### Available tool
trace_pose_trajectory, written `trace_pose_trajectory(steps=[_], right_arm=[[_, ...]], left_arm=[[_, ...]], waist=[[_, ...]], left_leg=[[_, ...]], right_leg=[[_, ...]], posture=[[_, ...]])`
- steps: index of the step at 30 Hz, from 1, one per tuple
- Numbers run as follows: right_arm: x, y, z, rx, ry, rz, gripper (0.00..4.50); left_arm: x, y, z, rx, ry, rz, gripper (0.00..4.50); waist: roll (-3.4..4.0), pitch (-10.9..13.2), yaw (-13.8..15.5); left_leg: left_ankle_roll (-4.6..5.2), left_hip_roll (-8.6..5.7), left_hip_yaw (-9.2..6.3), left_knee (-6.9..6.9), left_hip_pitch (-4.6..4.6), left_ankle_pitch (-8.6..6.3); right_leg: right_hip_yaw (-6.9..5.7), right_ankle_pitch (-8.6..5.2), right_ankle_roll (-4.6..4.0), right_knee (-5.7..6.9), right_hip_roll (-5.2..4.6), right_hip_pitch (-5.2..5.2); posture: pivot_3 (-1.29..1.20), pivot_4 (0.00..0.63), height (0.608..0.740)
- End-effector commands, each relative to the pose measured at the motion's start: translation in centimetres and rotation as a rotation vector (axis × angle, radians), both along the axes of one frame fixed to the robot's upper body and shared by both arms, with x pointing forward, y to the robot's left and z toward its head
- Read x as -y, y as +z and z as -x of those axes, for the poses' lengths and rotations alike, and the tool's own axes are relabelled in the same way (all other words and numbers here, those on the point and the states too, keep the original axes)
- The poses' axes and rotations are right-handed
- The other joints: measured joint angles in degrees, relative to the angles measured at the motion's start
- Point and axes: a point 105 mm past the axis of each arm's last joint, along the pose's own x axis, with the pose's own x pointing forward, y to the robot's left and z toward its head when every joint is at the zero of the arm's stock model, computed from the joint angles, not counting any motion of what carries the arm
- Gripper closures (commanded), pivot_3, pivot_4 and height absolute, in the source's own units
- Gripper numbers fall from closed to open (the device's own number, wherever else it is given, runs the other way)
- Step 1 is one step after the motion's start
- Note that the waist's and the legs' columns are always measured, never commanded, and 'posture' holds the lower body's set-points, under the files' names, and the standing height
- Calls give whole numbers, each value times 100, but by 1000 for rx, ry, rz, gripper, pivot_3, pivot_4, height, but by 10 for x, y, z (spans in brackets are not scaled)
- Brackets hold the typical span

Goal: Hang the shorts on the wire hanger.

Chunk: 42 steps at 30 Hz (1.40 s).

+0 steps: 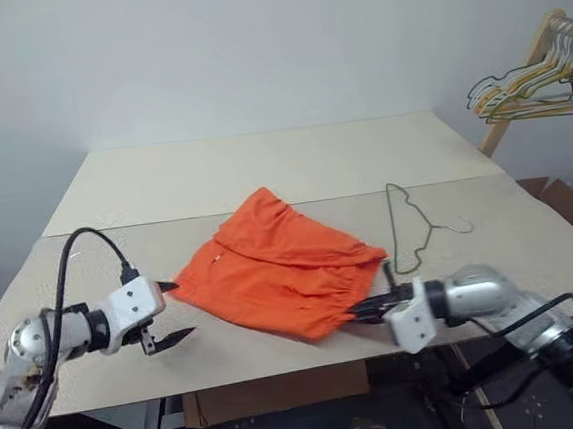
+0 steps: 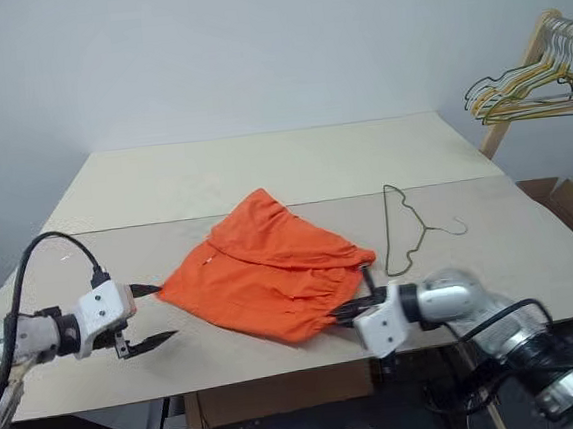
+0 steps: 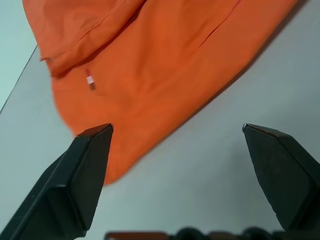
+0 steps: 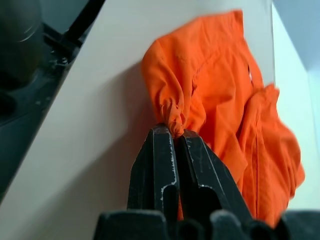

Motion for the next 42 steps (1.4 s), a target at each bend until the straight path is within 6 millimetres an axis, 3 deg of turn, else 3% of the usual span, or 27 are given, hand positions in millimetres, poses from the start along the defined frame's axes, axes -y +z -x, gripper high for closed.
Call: trace_pose_trajectory(steps=[1,10,27,31,42], right_arm=[[12,17,-7,32,6,-29,4468],[15,16,-22,52,-63,-46,4468],[14,11,-25,73,-114,-32,4468],[14,11,-25,72,-122,-27,4500],[13,10,-25,73,-127,-28,4500]], left_arm=[[-8,2,-11,15,-60,-100,0],[-16,-8,-33,-42,-173,-188,0],[-3,-40,-66,-50,-164,-188,0],[-1,-43,-67,-59,-170,-180,818],[-2,-51,-58,-144,-219,-195,4455]], waist=[[-7,5,-19],[-12,8,-20],[-12,3,15],[-4,-3,14],[-4,-3,4]], left_leg=[[4,0,1,-2,6,-2],[8,-3,15,-2,7,-5],[8,-14,16,7,42,-5],[8,-15,16,7,43,-4],[8,-15,16,8,42,-4]], right_leg=[[1,-4,-3,-1,0,5],[8,-2,-2,3,-17,4],[11,6,14,5,-28,47],[11,6,15,6,-28,48],[11,6,15,5,-25,48]], posture=[[19,0,740],[0,0,740],[-27,0,740],[-29,0,740],[-28,0,740]])
